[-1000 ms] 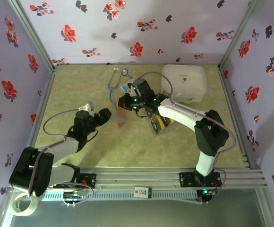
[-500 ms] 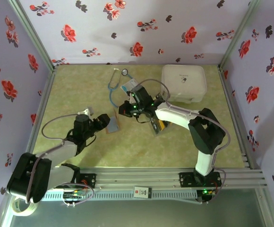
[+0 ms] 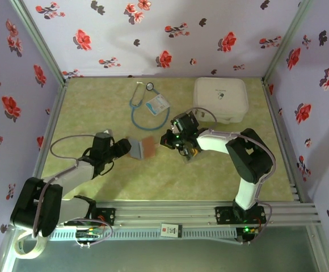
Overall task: Put the credit cards into the card holder
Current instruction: Place the card holder at the center of the table, then open the card holder at the center of the table.
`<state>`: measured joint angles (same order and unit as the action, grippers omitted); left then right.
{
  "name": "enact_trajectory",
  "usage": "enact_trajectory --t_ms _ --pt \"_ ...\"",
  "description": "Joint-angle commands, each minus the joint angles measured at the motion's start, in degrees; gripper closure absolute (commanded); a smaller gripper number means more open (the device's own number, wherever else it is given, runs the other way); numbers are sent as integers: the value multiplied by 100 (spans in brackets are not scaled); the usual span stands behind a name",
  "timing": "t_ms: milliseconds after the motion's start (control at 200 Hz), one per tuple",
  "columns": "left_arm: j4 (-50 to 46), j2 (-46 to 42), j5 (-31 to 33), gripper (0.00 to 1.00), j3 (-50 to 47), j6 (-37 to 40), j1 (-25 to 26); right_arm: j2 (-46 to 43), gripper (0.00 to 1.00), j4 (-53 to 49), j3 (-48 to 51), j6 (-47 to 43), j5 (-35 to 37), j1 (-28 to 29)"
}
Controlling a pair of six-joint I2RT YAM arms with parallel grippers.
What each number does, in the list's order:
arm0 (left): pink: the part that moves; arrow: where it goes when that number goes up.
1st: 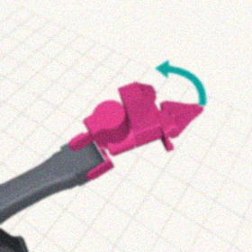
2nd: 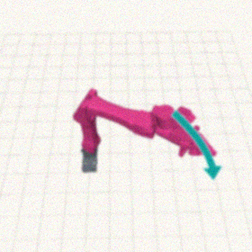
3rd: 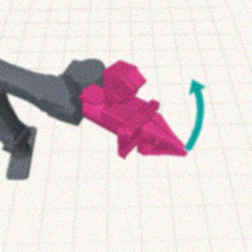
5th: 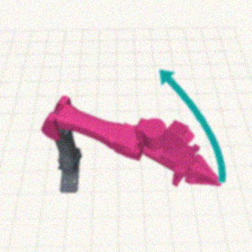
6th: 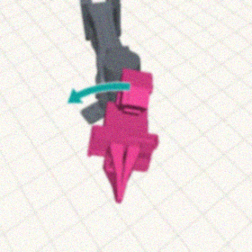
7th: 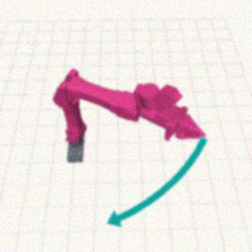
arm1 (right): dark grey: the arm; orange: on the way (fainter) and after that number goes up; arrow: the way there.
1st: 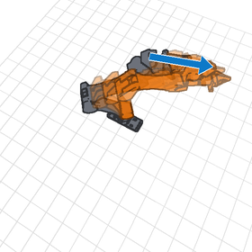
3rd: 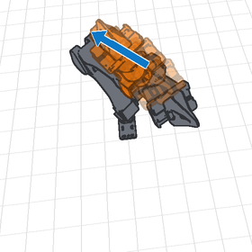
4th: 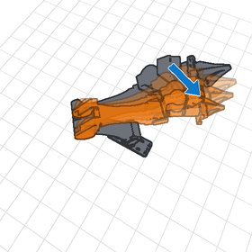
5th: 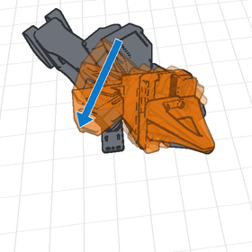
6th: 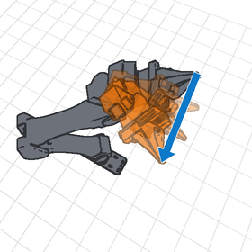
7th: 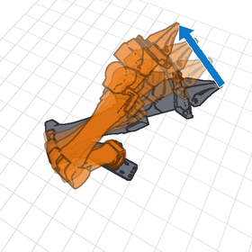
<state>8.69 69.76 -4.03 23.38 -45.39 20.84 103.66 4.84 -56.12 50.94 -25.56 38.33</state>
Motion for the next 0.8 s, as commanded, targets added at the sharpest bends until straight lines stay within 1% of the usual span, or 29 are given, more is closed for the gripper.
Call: enact_trajectory --t_ms 0,240,295,410,505,640,705,735,770,795 --pt "-217 172 85 31 325 306 17 -91 100 197 66 -170 -104 -9" --pt "-228 591 -41 30 681 455 17 -56 100 183 131 -242 -95 -9" --pt "-125 655 -100 31 681 465 19 -15 100 223 153 -221 -97 -9" --pt "133 744 -292 37 638 452 17 87 100 294 234 -176 -64 -9" --pt "263 811 -411 46 596 423 19 157 100 374 316 -146 -57 -9" --pt "565 770 -506 68 461 352 23 173 100 425 371 -128 -61 -7" --pt "616 725 -528 81 443 331 17 133 87 322 369 -179 -22 -9" --pt "608 709 -537 86 457 332 24 78 79 267 373 -213 -6 -9" --pt "571 678 -553 90 476 342 18 -2 72 178 368 -272 22 -9" --pt "533 658 -563 91 503 356 16 -82 68 79 373 -326 76 -9"
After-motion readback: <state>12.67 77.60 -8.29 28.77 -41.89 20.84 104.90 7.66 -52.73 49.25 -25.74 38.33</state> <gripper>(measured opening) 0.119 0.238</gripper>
